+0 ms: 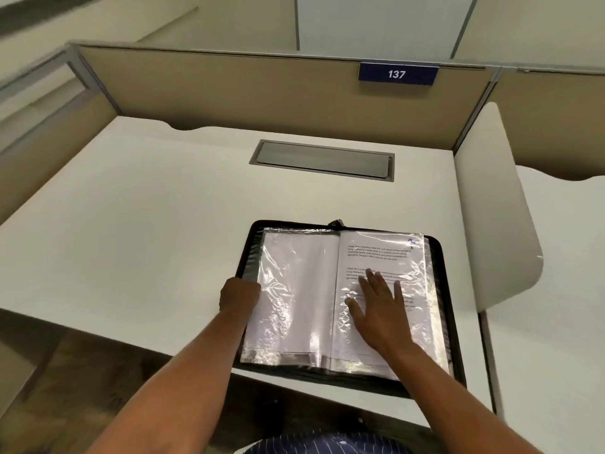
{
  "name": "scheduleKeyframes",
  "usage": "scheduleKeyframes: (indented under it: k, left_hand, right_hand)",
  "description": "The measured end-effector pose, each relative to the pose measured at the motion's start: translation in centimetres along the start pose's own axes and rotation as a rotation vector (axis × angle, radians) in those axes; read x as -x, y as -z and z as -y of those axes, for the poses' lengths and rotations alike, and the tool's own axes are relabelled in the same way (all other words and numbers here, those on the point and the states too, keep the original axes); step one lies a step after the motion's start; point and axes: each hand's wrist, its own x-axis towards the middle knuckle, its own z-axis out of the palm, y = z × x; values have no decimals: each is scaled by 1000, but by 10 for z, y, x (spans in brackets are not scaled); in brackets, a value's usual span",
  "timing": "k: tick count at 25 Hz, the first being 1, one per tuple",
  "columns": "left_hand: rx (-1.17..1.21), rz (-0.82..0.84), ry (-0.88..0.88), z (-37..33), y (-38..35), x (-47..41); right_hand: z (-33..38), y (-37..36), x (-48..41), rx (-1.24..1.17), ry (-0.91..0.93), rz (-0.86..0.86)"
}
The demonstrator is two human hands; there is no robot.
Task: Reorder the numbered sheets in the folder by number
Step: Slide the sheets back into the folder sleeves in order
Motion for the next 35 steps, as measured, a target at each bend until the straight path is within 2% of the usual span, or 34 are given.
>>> scheduleKeyframes:
  k: [2,5,10,14,19,21,24,27,32,35]
  left_hand:
    - [4,30,-62,0,5,3]
    - [59,26,-243,-6,16,16]
    - [334,82,-525,-23,35,50]
    - [581,297,-678,-37,34,79]
    - [607,554,-764,-45,25,93]
    - [462,561,-793,-45,16,96]
    - [8,419,-916,-42,-6,94]
    - [-326,423,-1013,-34,-33,88]
    - [-587,470,-1110,-22,-79,105]
    - [-684,459,-1139,-18,-99,115]
  right_hand:
    - [23,0,-8,-12,0,-6]
    - [66,1,-18,-79,-17,-19]
    - [140,23,-38,-469,-150,-71]
    - [173,43,-50,-583,-240,-137]
    - [145,71,-50,-523,-343,-289]
    - [122,80,-44,-493,-344,-325]
    - [84,89,-32,-505,-370,-370]
    - [46,93,-22,-469,-400,-417]
    - [-24,82,-3,-355,-435,-366]
    - [-56,58,10,-381,-447,-282]
